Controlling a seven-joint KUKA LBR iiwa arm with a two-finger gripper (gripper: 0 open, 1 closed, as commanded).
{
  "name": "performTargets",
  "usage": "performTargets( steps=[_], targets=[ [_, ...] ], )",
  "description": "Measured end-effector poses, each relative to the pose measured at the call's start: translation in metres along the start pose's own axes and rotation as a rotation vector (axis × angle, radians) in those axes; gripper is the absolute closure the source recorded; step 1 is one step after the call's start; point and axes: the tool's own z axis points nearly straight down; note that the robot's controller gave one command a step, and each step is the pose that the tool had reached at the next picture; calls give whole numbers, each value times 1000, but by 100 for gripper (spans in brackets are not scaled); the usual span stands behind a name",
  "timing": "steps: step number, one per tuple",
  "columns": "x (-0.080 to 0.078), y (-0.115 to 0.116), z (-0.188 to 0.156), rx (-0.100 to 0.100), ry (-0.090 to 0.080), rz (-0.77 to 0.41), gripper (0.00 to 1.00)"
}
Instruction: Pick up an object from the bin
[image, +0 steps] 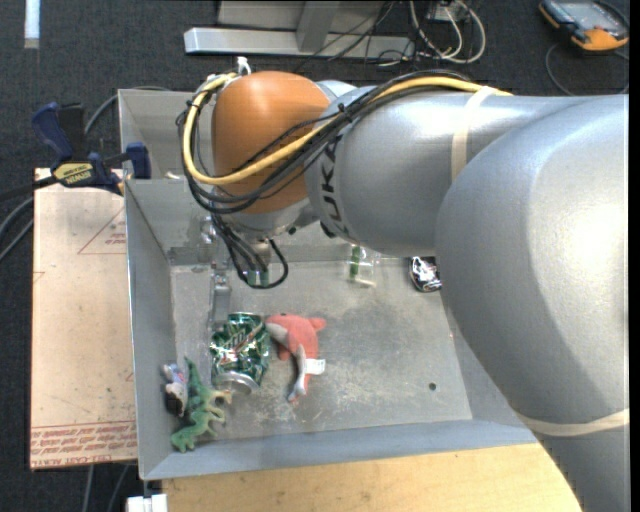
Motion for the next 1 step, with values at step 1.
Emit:
performTargets(
  steps=[1],
  targets=[
    [45, -32, 79, -1, -1, -153, 0]
  ],
)
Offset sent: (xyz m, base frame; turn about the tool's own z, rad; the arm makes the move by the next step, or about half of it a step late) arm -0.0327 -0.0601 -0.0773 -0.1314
